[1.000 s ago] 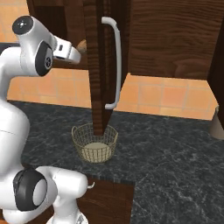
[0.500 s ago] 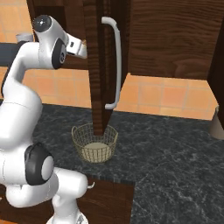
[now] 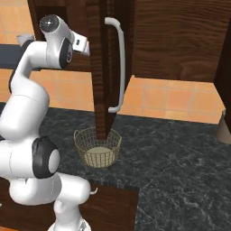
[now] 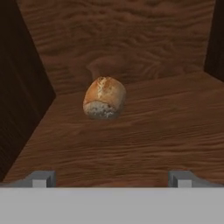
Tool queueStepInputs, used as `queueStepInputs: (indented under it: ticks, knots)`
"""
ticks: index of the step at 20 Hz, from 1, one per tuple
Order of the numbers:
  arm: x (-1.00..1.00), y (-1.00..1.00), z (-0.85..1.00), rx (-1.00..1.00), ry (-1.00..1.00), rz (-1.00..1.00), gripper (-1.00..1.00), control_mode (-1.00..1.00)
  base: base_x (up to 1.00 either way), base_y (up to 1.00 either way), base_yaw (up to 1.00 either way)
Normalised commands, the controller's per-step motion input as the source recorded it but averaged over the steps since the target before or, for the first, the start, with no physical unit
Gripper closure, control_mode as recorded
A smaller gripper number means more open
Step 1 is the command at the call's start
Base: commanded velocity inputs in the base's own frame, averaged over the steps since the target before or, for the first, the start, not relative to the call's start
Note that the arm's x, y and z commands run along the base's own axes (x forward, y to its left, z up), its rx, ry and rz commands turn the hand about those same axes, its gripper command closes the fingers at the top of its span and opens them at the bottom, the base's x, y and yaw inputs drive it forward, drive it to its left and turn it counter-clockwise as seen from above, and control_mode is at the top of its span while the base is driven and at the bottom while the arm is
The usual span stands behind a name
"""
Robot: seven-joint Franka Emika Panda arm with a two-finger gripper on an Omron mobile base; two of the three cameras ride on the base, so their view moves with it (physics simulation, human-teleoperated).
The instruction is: Open the cabinet, pick up the bread from the cabinet and place it in the basket. Then move the basket to the dining counter.
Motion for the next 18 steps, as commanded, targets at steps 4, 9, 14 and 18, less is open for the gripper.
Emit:
queueStepInputs:
  ticks: [4,9,14,18]
  knots:
    - [0.45,0.01,0.0,-0.08,0.0,0.03,-1.0,-1.0,0.0,0.0,0.0]
    - [0.38,0.17,0.0,-0.02,-0.01,0.0,-1.0,-1.0,0.0,0.0,0.0]
    - [0.33,0.07,0.0,-0.01,0.0,0.0,-1.0,-1.0,0.0,0.0,0.0]
    - [0.48,0.02,-0.02,0.0,0.0,0.0,-1.0,-1.0,0.0,0.0,0.0]
